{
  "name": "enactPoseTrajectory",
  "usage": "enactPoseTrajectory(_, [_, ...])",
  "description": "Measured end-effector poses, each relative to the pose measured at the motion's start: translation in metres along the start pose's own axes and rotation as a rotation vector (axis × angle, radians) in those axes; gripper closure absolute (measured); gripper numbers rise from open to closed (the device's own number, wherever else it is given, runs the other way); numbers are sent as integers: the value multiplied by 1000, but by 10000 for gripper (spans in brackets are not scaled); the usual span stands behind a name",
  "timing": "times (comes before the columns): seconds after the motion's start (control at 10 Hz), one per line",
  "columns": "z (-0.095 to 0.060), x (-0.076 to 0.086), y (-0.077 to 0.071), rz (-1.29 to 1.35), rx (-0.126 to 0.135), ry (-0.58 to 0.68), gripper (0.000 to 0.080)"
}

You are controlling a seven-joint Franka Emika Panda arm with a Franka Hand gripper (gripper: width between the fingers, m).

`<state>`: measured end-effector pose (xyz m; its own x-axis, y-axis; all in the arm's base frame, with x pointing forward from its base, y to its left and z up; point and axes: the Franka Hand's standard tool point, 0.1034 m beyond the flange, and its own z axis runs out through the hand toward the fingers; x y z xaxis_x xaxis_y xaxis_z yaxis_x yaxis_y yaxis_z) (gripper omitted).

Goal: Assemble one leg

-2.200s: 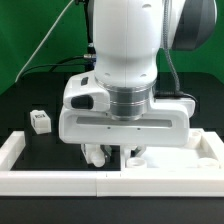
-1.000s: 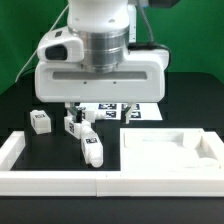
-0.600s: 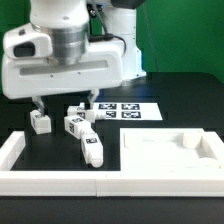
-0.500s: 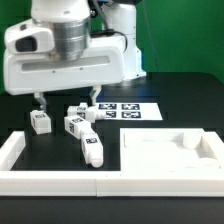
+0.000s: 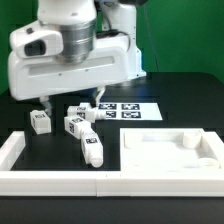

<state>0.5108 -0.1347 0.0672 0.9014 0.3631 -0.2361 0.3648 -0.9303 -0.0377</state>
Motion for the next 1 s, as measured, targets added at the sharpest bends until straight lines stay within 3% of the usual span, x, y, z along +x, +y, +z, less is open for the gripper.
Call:
enactPoseTrajectory(0.2, [7, -28, 23, -9, -33, -106, 150])
enactPoseTrajectory(0.3, [10, -35, 21, 27, -5, -180, 150])
enactPoseTrajectory(0.4, [2, -26, 8, 7, 7, -204, 150])
enactPoseTrajectory(0.5, [3, -27, 2, 0, 23, -259, 150])
enactPoseTrajectory(0.7, [8, -24, -1, -5, 48, -382, 150])
enactPoseTrajectory(0.8, [18, -29, 6, -12, 42, -421, 150])
enactPoseTrajectory(1.0, [34, -59, 25, -14, 27, -574, 150])
